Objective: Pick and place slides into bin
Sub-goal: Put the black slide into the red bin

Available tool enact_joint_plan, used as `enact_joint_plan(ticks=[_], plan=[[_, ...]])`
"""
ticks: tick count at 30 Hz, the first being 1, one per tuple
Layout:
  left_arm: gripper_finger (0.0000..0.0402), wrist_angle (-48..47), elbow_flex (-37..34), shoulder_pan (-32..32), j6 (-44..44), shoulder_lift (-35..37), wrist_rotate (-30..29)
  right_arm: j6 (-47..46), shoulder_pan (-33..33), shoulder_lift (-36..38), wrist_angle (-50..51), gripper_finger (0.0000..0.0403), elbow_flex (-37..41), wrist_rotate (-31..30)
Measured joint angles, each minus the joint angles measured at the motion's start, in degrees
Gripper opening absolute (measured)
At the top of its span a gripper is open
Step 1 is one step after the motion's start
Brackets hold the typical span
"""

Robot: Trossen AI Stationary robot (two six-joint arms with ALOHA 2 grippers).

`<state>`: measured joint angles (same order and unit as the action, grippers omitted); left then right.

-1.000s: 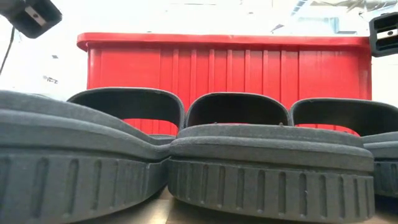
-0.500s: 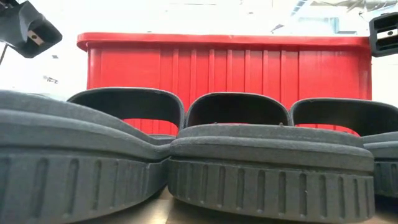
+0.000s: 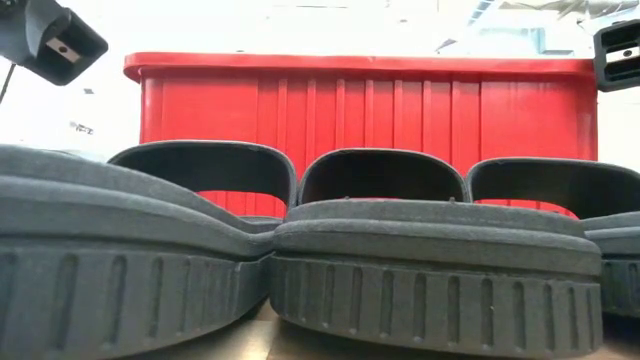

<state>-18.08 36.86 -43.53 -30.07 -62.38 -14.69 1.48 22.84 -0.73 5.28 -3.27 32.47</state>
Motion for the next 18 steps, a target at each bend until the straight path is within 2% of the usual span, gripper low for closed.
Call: enact_joint_plan(ticks=[9, 18], plan=[[0.0155, 3.2, 0.0, 0.0, 5.7, -7.4, 0.8, 0.0, 0.0, 0.0, 0.0, 0.0240, 0.0, 0.0], [0.0155, 5.3, 0.0, 0.1, 6.4, -13.7, 0.6, 0.0, 0.0, 0.0, 0.0, 0.0240, 0.0, 0.0]])
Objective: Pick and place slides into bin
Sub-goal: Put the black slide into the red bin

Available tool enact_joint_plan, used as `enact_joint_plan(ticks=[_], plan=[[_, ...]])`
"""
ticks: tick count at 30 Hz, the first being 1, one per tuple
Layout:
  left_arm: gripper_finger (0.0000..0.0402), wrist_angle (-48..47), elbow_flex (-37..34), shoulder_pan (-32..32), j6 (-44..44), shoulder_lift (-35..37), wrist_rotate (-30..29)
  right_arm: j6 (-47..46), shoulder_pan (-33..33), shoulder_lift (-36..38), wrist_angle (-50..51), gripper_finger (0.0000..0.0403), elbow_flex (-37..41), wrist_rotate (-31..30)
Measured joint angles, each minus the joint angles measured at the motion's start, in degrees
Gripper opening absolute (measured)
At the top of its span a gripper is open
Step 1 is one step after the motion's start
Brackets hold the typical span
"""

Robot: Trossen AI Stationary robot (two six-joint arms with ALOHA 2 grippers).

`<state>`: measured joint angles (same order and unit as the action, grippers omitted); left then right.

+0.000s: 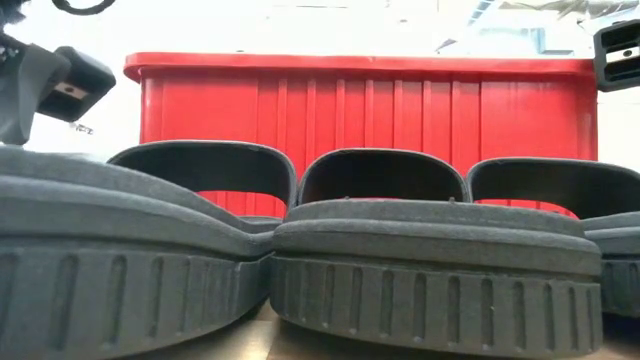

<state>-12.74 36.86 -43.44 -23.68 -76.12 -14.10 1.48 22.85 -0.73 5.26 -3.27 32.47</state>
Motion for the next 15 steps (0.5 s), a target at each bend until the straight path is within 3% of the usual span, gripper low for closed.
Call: enact_joint_plan(ticks=[15], plan=[[0.0155, 0.3, 0.0, 3.3, 1.0, -0.5, 0.4, 0.0, 0.0, 0.0, 0.0, 0.0240, 0.0, 0.0]])
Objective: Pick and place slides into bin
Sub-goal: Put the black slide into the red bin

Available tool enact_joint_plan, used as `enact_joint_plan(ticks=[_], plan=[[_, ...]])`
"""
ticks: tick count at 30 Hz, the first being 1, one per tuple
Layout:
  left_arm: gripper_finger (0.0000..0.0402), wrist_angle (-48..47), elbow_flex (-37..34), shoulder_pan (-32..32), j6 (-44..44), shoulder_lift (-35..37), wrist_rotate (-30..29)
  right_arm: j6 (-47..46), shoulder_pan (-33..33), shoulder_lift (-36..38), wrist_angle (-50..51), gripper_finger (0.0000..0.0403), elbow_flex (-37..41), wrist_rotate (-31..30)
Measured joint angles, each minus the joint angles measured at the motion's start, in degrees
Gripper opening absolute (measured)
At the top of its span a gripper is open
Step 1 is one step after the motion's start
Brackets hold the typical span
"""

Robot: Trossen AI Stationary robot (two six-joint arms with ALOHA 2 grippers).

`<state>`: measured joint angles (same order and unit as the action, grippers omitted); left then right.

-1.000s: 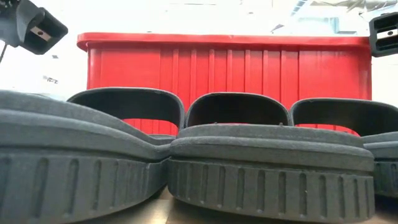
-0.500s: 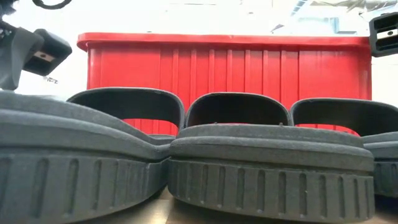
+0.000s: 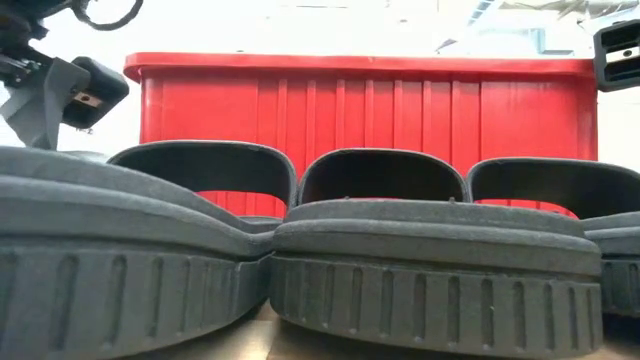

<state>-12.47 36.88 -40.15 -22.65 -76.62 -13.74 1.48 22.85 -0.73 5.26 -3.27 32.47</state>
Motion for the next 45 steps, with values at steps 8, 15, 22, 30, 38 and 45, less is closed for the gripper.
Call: enact_joint_plan(ticks=[8, 15, 22, 30, 38, 45], plan=[[0.0155, 0.0, 0.0, 0.6, -0.4, 0.0, 4.1, 0.0, 0.0, 0.0, 0.0, 0.0240, 0.0, 0.0], [0.0155, -0.2, 0.0, 0.6, -0.5, 0.0, 6.9, 0.0, 0.0, 0.0, 0.0, 0.0240, 0.0, 0.0], [0.0155, -0.2, 0.0, 0.6, -2.5, 0.0, 7.1, 0.0, 0.0, 0.0, 0.0, 0.0240, 0.0, 0.0], [0.0155, -0.2, 0.0, 0.6, -3.5, 0.0, 6.3, 0.0, 0.0, 0.0, 0.0, 0.0240, 0.0, 0.0], [0.0155, 0.0, 0.0, 0.6, -2.6, -0.1, 5.7, 0.0, 0.0, 0.0, 0.0, 0.0240, 0.0, 0.0], [0.0155, 1.0, 0.0, 0.6, -2.6, -1.4, 5.5, 0.0, 0.0, 0.0, 0.0, 0.0240, 0.0, 0.0]])
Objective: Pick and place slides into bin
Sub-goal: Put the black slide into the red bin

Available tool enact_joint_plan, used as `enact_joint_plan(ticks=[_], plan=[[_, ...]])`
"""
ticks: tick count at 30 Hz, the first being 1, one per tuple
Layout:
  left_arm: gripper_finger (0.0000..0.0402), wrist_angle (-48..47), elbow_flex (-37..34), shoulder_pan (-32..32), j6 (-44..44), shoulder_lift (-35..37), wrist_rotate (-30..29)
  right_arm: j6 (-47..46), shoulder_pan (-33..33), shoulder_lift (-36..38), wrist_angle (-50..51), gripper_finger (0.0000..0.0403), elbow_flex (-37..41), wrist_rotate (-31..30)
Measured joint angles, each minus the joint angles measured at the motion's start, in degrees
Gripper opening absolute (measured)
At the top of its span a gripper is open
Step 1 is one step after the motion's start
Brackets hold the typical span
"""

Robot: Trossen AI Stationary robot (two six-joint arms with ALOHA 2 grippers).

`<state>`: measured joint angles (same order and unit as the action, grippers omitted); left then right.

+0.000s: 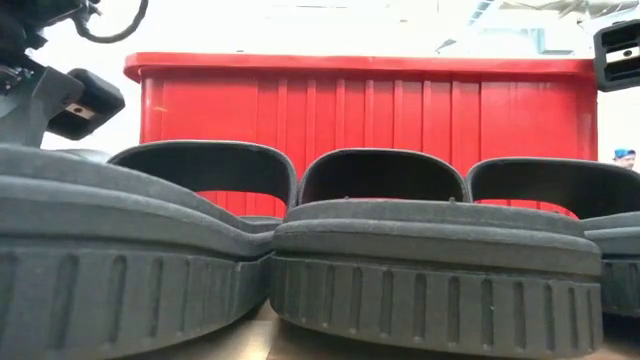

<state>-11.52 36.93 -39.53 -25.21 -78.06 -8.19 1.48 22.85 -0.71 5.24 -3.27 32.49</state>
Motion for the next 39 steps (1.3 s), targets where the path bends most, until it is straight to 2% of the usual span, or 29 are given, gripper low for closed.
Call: enact_joint_plan(ticks=[14, 18, 24, 39], plan=[[0.0147, 2.4, 0.0, 0.0, 0.0, -2.2, 1.0, 0.0, 0.0, 0.0, 0.0, 0.0240, 0.0, 0.0], [0.0104, 2.3, 0.0, 0.0, 0.0, -2.2, 1.2, 0.0, 0.0, 0.0, 0.0, 0.0240, 0.0, 0.0], [0.0012, 2.5, 0.0, 0.0, 0.6, -2.2, 2.5, 0.0, 0.0, 0.0, 0.0, 0.0240, 0.0, 0.0], [0.0002, 2.1, 0.0, 0.0, 0.8, -2.3, 2.7, 0.0, 0.0, 0.0, 0.0, 0.0240, 0.0, 0.0]])
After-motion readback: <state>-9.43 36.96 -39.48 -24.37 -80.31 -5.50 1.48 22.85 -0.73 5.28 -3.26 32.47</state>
